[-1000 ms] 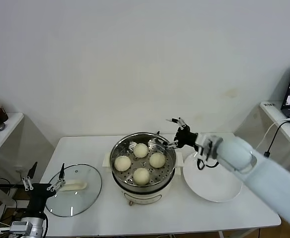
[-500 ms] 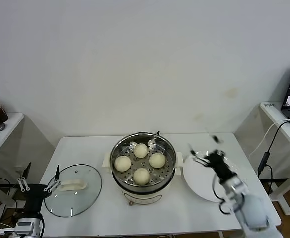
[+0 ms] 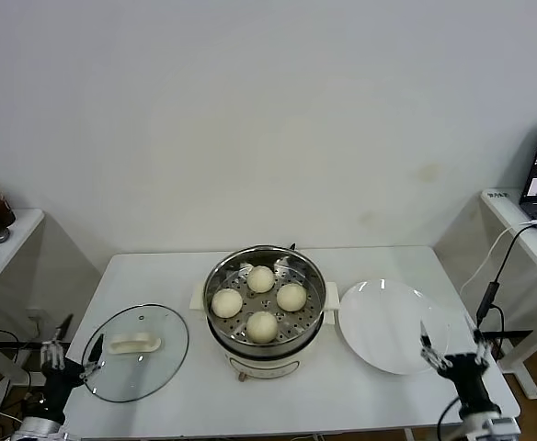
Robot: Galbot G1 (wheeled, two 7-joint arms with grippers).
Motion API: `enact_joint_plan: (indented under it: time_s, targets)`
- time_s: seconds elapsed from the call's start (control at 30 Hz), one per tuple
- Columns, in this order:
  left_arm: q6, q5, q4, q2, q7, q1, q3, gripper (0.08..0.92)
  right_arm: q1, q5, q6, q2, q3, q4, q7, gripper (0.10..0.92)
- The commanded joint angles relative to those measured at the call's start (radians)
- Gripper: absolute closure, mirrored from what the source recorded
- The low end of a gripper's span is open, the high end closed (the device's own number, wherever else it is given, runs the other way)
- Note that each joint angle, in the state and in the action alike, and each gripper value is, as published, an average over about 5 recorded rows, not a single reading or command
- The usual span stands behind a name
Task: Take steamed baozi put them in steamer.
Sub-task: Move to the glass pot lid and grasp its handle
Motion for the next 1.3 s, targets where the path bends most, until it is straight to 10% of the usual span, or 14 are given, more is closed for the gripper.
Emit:
enact_joint_plan:
  time_s: [0.03,1.3]
  targets:
    - [-0.04,0.446,0.15,0.063,-0.016,-0.047,0.053,0.177,-0.136,0.054,-0.1,0.101,0.075,0.035,0.007,0.203]
    - [0.005,0.481,0.377,0.062,0.003,-0.368,0.184,0.177,-0.145,0.008,-0.075,0.12,0.007,0.047,0.0,0.203]
